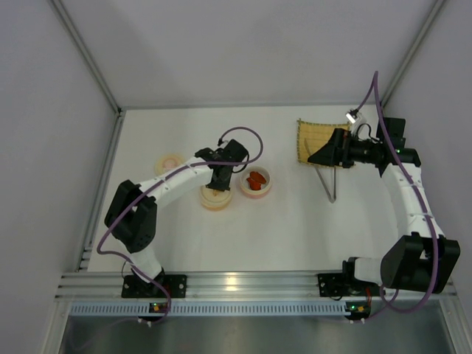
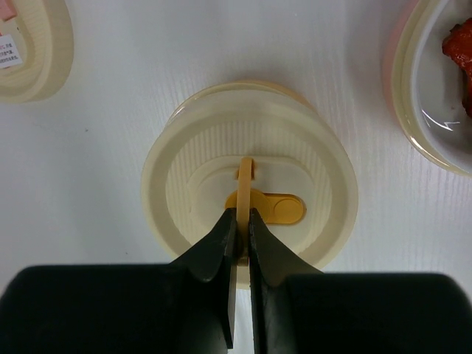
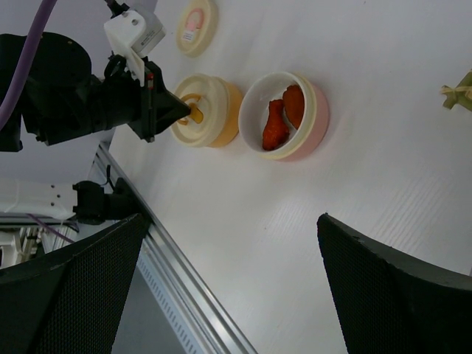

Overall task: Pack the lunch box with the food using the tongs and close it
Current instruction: Close the box lid on the packing box.

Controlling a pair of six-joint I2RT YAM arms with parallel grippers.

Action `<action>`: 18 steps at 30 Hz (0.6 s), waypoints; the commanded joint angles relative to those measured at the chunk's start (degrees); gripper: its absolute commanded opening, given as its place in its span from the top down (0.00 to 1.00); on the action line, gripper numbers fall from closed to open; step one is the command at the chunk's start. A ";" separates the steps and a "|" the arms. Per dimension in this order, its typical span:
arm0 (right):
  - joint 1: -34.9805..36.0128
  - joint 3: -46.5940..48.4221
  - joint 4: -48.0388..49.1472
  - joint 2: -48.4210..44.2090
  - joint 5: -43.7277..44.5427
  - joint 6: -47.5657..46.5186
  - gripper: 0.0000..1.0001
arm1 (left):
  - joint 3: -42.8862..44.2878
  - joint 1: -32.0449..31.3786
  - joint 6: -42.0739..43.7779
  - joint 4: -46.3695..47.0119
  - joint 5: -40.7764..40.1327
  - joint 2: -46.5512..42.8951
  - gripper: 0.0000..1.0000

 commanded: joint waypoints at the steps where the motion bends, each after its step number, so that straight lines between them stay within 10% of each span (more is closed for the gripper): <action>1: -0.33 -0.10 3.81 -1.01 -0.64 -0.35 0.01 | 2.42 -0.93 0.52 0.37 -3.17 -0.25 1.00; 18: -0.42 0.08 3.81 -1.18 -0.82 -0.09 0.01 | 1.19 0.21 0.87 0.55 -1.32 -1.13 1.00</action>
